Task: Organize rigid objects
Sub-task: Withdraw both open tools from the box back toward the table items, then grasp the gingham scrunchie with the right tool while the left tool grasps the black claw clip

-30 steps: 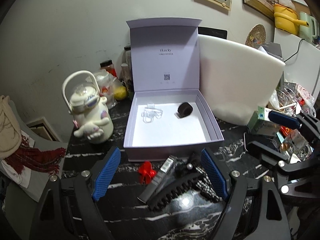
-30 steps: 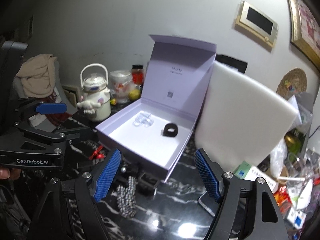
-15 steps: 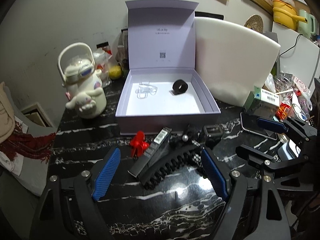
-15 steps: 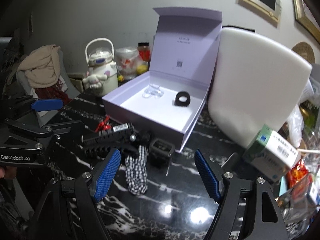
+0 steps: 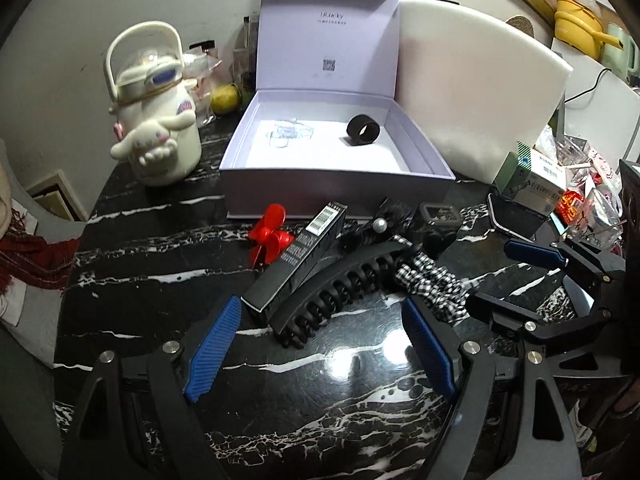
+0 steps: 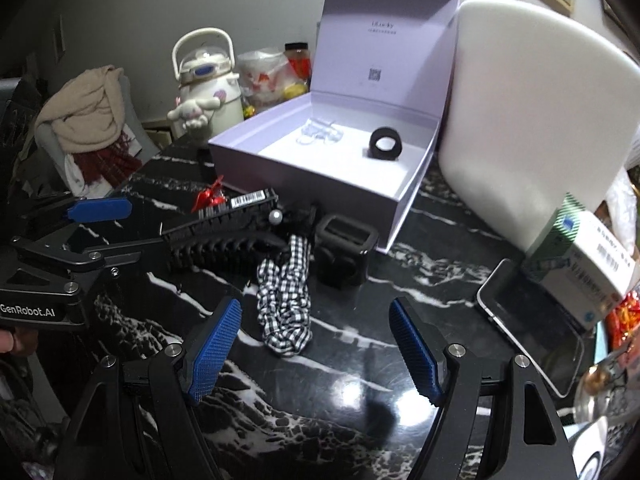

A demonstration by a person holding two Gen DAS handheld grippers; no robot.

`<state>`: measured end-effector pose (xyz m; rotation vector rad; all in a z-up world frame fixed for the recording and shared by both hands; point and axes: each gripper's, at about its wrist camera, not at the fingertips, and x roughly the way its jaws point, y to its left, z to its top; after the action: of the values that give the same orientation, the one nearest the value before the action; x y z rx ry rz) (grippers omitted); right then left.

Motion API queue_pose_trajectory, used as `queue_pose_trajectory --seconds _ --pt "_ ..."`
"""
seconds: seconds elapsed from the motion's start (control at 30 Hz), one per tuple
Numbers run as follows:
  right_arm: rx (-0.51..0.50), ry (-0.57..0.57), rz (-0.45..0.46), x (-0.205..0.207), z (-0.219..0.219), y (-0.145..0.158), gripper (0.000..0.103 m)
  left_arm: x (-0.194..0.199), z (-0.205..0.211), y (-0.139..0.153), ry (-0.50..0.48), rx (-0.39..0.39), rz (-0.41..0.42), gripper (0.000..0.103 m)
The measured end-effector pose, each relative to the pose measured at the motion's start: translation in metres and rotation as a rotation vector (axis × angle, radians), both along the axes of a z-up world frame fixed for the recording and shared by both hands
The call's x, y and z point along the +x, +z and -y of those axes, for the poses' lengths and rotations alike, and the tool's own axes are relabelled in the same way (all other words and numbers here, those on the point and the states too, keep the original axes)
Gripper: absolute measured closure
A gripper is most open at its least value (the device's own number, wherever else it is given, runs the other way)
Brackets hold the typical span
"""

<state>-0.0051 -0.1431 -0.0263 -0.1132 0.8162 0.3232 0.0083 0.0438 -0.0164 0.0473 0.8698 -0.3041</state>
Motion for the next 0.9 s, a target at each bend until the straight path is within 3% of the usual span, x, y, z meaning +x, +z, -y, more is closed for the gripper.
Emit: queue_pose_trajectory --seconds 0.67,0.9 --pt "0.004 0.016 -0.083 0.026 -0.005 -0.03 0.028 0.017 -0.011 -0.035 -0.003 -0.093 -0.092 0.021" --pt "0.022 0.021 -0.101 0.029 -0.006 -0.034 0.039 0.02 -0.009 -0.043 -0.016 -0.139 -0.134 0.034"
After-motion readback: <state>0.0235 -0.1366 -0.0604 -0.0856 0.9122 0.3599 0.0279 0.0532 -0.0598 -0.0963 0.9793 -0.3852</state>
